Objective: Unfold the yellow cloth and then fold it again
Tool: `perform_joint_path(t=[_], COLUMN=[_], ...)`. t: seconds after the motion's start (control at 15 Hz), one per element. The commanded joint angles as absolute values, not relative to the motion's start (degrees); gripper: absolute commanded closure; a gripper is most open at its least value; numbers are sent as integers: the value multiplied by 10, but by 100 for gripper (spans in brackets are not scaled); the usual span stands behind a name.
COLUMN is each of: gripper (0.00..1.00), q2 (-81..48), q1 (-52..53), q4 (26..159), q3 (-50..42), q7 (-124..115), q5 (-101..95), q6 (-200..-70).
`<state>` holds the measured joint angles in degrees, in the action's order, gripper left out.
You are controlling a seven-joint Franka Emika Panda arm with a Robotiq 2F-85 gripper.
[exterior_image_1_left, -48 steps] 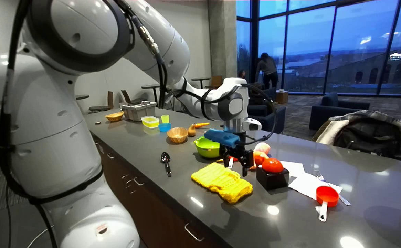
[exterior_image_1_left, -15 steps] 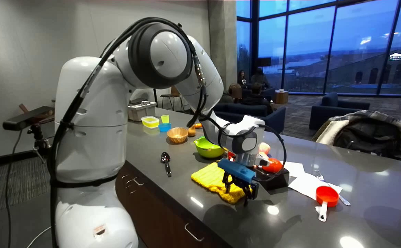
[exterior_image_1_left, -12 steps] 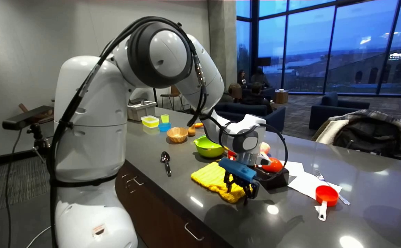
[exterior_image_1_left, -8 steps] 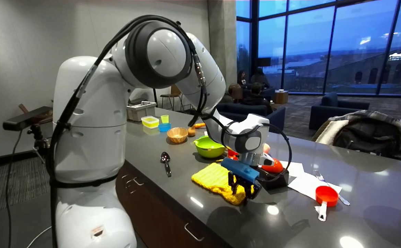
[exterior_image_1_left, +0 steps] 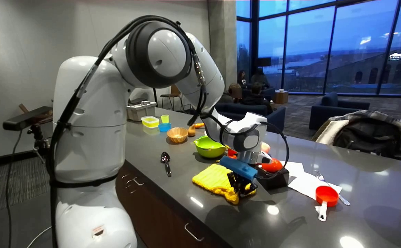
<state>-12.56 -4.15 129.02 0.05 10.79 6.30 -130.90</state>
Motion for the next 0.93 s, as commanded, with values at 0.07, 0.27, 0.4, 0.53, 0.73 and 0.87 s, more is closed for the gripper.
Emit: perform_joint_path(t=[0.07,0.27,0.4,0.53,0.73,0.87], gripper=[98,98,98,98,98,98], q2=[-107,-90,-79,-67,-55,-51], q1=[-18,4,20,35,52,63], q4=[1287,1270,1254,1234,1205,1186], q3=[-1,-2,2,10,25,37], q7=[65,11,-24,-45,-60,-65], q5=[23,-38,-81,-115,-144,-159], q6=[-1279,-1243,-1209,-1172,-1126,-1101])
